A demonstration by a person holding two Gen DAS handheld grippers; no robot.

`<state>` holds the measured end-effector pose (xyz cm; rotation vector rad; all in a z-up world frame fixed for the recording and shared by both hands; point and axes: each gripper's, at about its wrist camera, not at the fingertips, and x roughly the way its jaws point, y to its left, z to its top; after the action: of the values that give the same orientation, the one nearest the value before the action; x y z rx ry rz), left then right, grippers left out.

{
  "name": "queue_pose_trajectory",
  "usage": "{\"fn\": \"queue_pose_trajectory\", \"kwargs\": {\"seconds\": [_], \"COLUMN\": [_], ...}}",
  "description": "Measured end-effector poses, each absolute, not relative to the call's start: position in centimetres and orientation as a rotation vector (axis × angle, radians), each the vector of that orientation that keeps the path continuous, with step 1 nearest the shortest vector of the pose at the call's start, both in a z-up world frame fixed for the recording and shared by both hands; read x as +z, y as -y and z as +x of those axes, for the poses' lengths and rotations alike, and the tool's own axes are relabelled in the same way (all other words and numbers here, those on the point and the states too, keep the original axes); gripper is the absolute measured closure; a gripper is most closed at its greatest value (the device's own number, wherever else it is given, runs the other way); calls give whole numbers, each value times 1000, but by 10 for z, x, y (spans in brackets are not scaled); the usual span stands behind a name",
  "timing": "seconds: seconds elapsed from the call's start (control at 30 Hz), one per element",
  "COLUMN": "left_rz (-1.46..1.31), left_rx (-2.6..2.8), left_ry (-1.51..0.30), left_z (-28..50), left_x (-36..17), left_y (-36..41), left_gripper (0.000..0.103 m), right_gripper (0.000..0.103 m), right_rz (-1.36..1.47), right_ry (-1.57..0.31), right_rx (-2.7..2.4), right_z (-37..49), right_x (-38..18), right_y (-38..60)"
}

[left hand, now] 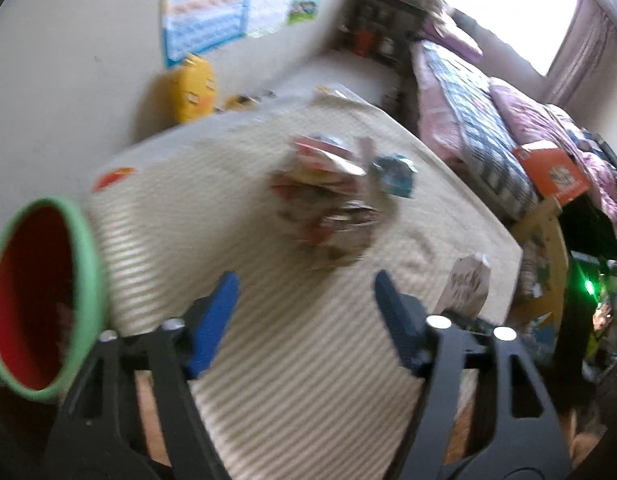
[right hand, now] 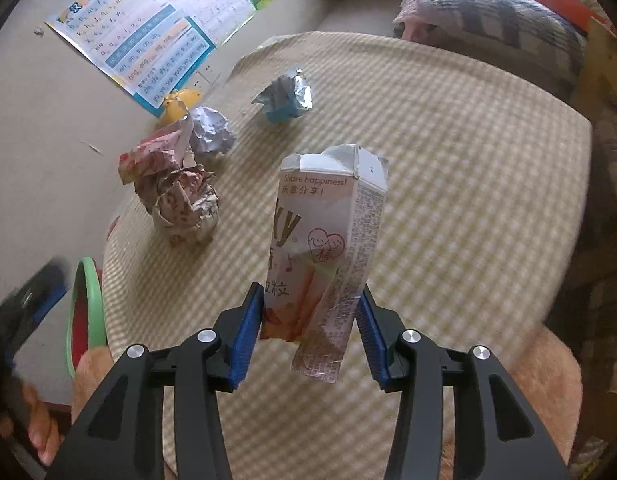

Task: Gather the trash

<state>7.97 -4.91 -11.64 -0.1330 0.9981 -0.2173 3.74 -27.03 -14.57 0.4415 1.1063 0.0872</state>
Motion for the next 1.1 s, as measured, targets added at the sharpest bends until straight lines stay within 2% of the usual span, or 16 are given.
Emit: {"fn": "queue_pose_trajectory", "kwargs": {"seconds": [0.2, 0.27, 0.37, 0.4, 0.47, 0.53, 0.57, 0.7, 0.87, 1.1], "left_rz": [-148, -115, -72, -68, -77, -78, -69, 0, 10, -25], "left_rx": [-196, -192, -182, -172, -174, -189, -195, -218, -248, -234], "left_ry": [-1058, -1081, -1110, -1117, -1140, -1157, -1156, -1140, -1132, -1149], "left_z": [116, 128, 139, 141, 141, 139, 136, 121, 96, 71], "left_x": [-143, -148, -158, -159, -161, -164, -164, -160, -150, -146], "left_y": [85, 95, 104, 105, 100, 99, 99, 99, 88, 63], "left_gripper": [46, 40, 40, 43, 72, 78, 86, 90, 91, 91], "right_gripper": [57, 56, 56, 56, 56, 56, 55, 50, 45, 45], "right_rz": [451, 461, 472, 473, 471, 469, 471, 495, 501, 501], "right_ry": [-1066, -1059, -1057, -1056, -1051, -1048, -1052, -1072, -1062, -1059], "right_rx": [87, 85, 89, 89, 91, 94, 96, 105, 105, 106], "right_z": [27, 24, 21, 21, 20, 18, 18, 20, 19, 18], "right_x": [-140, -139, -140, -140, -138, -137, -137, -141, -139, -138], "right_y": [282, 285, 288, 289, 289, 290, 290, 289, 290, 288]}}
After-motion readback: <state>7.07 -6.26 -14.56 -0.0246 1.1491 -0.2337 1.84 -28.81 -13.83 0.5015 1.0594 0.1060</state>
